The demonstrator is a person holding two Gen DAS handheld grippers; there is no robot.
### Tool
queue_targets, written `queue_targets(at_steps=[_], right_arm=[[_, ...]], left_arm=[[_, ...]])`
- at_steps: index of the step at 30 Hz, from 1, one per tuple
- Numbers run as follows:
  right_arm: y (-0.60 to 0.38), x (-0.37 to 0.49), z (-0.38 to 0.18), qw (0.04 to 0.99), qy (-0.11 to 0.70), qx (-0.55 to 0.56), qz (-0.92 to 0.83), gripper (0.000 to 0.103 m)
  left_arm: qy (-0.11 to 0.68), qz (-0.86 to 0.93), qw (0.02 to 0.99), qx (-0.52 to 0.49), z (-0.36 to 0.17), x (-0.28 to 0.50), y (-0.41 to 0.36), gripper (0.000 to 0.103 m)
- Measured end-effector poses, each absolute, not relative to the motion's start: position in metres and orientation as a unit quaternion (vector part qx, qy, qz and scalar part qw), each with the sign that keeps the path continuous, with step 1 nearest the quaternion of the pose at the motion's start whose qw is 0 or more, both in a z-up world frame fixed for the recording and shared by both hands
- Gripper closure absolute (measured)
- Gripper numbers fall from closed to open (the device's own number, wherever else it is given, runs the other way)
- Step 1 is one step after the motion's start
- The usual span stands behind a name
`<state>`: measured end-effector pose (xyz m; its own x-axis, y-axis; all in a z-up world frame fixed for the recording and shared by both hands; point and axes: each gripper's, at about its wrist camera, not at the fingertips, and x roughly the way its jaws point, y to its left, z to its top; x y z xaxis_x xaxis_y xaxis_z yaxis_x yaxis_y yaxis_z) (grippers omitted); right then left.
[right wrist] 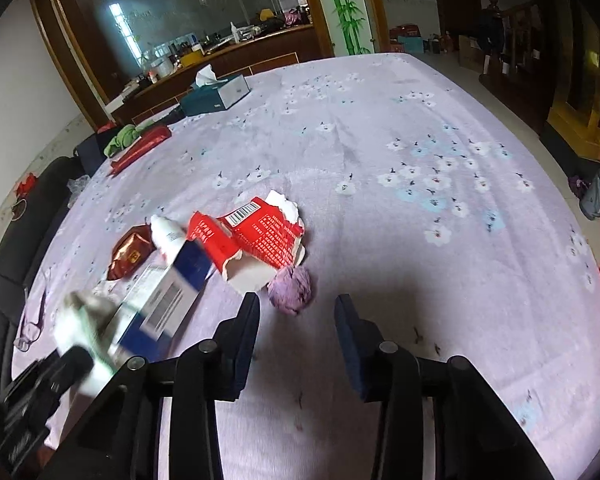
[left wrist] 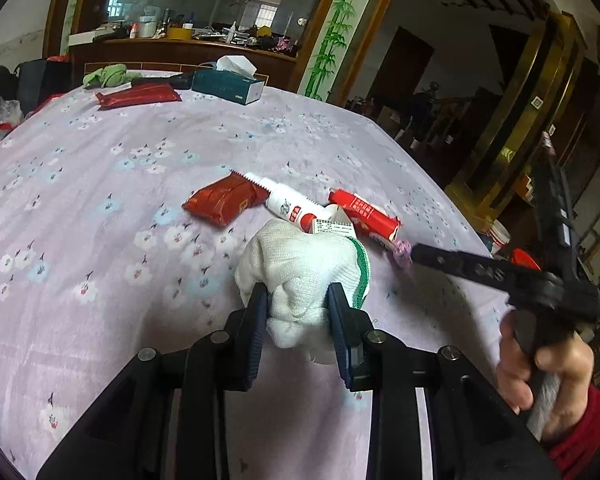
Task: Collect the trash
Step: 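Close the right tool on the pink crumpled paper ball and lift it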
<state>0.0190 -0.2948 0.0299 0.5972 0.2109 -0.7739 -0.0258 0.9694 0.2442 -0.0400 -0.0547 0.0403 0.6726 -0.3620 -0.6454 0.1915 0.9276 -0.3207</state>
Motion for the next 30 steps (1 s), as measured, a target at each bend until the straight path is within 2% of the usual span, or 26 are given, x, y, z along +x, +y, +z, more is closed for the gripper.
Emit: queue_targets(at_steps=[3, 6, 7, 10, 13, 16, 19, 20, 30], right_arm=[[-0.29, 0.026, 0.025, 0.886, 0.449, 0.096, 0.066, 0.067], [-0.286, 0.03, 0.018, 0.884, 0.456, 0.085, 0.065, 0.078], [-0.284, 0.029, 0.019, 0.884, 0.455, 0.083, 0.069, 0.083], [-0.281, 0.022, 0.024, 0.89, 0.447, 0.068, 0.063, 0.084], [-0.282, 0.013, 0.029, 0.891, 0.442, 0.077, 0.07, 0.084], [-0.284, 0.0, 0.036, 0.893, 0.434, 0.091, 0.079, 0.084], [-0.283, -0.014, 0.043, 0.896, 0.424, 0.095, 0.089, 0.084], [-0.282, -0.02, 0.046, 0.898, 0.42, 0.096, 0.093, 0.084], [-0.281, -0.046, 0.059, 0.902, 0.402, 0.108, 0.111, 0.084]], left_arm=[[0.384, -0.159, 0.902, -0.122, 0.037, -0.043, -0.048, 0.072], [0.384, -0.159, 0.901, -0.121, 0.036, -0.046, -0.047, 0.071], [0.385, -0.158, 0.902, -0.117, 0.035, -0.048, -0.046, 0.068], [0.389, -0.15, 0.902, -0.117, 0.032, -0.048, -0.042, 0.058], [0.392, -0.148, 0.9, -0.122, 0.029, -0.044, -0.04, 0.058], [0.394, -0.15, 0.898, -0.13, 0.028, -0.039, -0.039, 0.058], [0.397, -0.152, 0.893, -0.146, 0.027, -0.036, -0.035, 0.072], [0.394, -0.156, 0.893, -0.153, 0.03, -0.037, -0.031, 0.073], [0.353, -0.144, 0.908, -0.171, 0.057, -0.056, -0.01, 0.074]])
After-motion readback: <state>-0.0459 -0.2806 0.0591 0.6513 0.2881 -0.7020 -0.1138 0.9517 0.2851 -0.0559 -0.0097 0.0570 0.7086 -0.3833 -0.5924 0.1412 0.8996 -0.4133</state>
